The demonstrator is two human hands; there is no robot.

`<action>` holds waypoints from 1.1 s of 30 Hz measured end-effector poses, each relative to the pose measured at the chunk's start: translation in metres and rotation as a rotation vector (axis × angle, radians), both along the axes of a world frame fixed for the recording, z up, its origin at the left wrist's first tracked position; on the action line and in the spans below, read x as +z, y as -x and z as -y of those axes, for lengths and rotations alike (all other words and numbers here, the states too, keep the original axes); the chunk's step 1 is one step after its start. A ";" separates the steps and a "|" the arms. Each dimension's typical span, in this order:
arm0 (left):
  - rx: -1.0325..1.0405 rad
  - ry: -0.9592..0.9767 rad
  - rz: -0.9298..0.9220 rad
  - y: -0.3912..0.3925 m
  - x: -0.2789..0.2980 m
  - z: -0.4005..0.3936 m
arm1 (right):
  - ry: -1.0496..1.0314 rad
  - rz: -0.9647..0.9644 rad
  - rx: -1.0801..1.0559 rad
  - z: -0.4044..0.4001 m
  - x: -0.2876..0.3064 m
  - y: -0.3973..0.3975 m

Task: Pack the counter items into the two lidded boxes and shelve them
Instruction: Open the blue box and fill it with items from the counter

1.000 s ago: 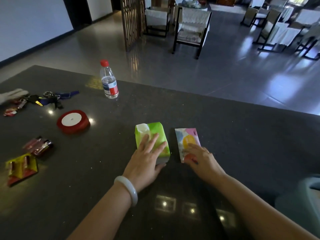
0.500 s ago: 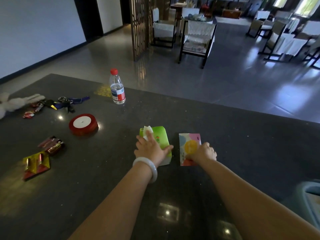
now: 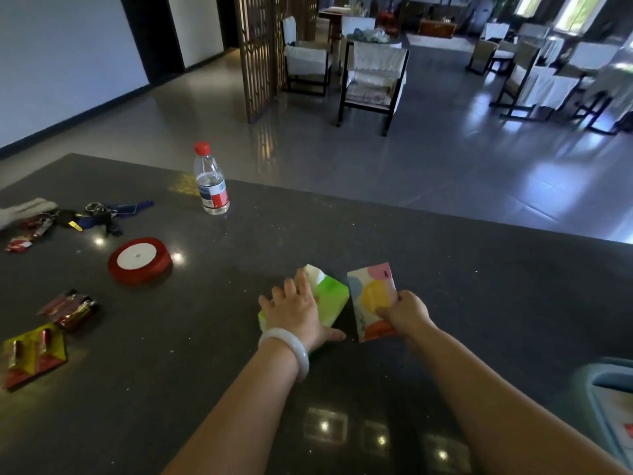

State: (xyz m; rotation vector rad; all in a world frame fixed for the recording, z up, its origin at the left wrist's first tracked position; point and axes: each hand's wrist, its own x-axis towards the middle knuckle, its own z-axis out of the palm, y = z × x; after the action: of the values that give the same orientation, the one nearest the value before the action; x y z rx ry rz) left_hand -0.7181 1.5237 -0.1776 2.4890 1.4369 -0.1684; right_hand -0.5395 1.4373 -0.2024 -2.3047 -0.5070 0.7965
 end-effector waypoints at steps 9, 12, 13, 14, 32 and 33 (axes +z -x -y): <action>-0.072 -0.060 0.120 0.001 -0.006 0.006 | -0.236 -0.012 -0.124 0.032 0.026 -0.003; -0.118 -0.042 0.177 0.001 0.002 0.020 | -0.324 -0.011 -0.169 0.048 0.038 -0.006; -0.136 -0.056 0.196 0.001 0.006 0.026 | -0.352 -0.013 -0.179 0.053 0.042 -0.007; -0.159 -0.074 0.210 0.000 0.010 0.033 | -0.369 -0.010 -0.182 0.059 0.046 -0.008; -0.481 -0.220 0.432 -0.090 0.097 0.239 | -0.526 0.114 -0.289 0.304 0.120 -0.093; -0.491 -0.231 0.446 -0.097 0.101 0.253 | -0.538 0.113 -0.303 0.323 0.120 -0.101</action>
State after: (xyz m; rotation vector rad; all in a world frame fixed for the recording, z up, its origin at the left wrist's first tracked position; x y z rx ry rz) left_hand -0.6207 1.2703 -0.0769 2.7792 0.6909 0.4600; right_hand -0.4387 1.1146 -0.0828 -1.8656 -0.3544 0.3301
